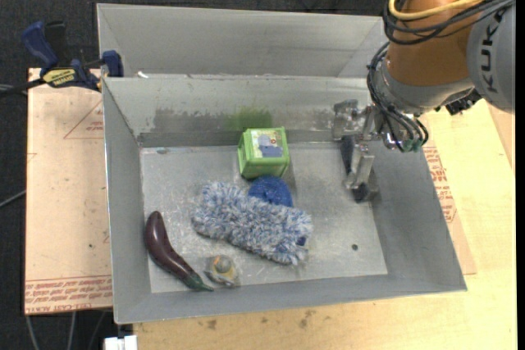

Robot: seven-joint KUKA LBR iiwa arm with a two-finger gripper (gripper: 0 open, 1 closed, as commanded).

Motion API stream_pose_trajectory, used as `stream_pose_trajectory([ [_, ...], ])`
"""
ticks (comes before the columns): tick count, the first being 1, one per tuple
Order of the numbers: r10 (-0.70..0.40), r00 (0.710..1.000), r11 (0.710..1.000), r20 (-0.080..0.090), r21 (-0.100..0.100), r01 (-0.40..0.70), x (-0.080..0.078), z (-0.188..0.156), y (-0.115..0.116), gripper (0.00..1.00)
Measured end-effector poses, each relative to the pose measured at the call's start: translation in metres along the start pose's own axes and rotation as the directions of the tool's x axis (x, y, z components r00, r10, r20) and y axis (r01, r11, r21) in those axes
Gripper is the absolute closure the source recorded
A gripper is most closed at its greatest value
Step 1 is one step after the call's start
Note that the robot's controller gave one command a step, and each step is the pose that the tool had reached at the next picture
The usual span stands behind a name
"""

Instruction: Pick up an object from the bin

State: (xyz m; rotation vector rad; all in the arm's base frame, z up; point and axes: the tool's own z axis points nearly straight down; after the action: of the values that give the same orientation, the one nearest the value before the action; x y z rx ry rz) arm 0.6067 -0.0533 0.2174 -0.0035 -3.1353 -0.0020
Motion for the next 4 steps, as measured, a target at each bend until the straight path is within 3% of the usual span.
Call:
stream_pose_trajectory([
  [1,-0.001,1.000,1.000,0.008,0.001,0.001,-0.001,-0.005,0.000,0.00],
  [2,0.035,0.999,0.999,0.016,0.001,-0.035,0.003,0.039,0.017,0.00],
  [3,0.179,0.984,0.984,0.007,-0.001,-0.179,-0.005,0.082,0.038,0.00],
  [4,0.135,0.991,0.991,0.008,-0.001,-0.135,0.008,0.120,0.059,0.00],
])
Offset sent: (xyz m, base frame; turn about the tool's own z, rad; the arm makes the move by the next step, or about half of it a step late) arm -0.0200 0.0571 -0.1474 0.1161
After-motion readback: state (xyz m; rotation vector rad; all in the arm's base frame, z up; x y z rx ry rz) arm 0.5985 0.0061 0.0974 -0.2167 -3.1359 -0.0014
